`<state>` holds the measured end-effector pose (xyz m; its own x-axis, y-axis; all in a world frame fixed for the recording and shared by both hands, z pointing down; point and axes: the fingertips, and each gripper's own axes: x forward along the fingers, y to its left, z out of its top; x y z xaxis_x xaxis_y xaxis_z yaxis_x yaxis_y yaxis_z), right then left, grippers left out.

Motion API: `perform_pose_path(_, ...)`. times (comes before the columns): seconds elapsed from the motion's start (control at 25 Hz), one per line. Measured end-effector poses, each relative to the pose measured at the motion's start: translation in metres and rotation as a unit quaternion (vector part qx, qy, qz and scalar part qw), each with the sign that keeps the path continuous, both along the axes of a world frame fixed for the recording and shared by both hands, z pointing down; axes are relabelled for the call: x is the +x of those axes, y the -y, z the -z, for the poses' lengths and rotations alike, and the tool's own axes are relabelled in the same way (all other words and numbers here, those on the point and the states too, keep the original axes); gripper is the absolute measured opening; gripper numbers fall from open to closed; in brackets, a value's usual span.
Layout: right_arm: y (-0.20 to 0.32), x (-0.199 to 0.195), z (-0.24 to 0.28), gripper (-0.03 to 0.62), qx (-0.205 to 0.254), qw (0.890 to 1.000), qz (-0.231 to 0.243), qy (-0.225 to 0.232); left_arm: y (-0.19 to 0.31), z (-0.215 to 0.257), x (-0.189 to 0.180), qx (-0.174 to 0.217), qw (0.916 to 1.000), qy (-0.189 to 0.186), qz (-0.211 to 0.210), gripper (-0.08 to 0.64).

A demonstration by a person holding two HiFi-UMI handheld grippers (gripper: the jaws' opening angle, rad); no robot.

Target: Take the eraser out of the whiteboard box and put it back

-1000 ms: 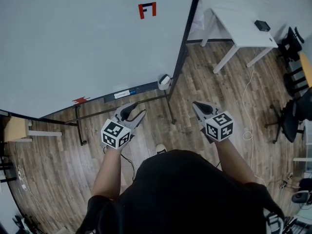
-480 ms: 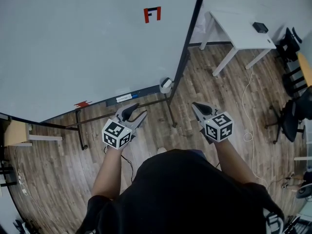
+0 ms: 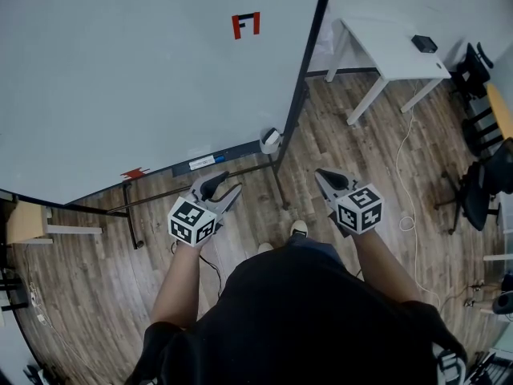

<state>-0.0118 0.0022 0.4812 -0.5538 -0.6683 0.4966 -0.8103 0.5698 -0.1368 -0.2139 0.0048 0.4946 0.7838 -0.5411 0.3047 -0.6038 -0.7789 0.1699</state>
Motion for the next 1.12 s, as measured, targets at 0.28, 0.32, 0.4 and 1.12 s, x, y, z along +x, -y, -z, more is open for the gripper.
perform_pose_path(0.28,0.006,0.011,-0.006,-0.006,-0.005,1.0,-0.002,0.001,0.007,-0.003,0.009,-0.002,1.0,0.002,0.001,0.186)
perform_pose_path(0.32,0.008,0.013,-0.007,-0.006,-0.005,1.0,-0.002,0.002,0.008,-0.003,0.011,-0.002,1.0,0.004,0.001,0.186)
perform_pose_path(0.4,0.012,0.016,-0.008,-0.006,-0.006,1.0,0.0,0.003,0.011,-0.004,0.015,-0.003,1.0,0.007,0.002,0.186)
perform_pose_path(1.12,0.066,0.047,-0.021,-0.006,-0.024,0.999,0.035,0.006,0.063,-0.011,0.054,-0.02,0.9994,0.021,0.021,0.186)
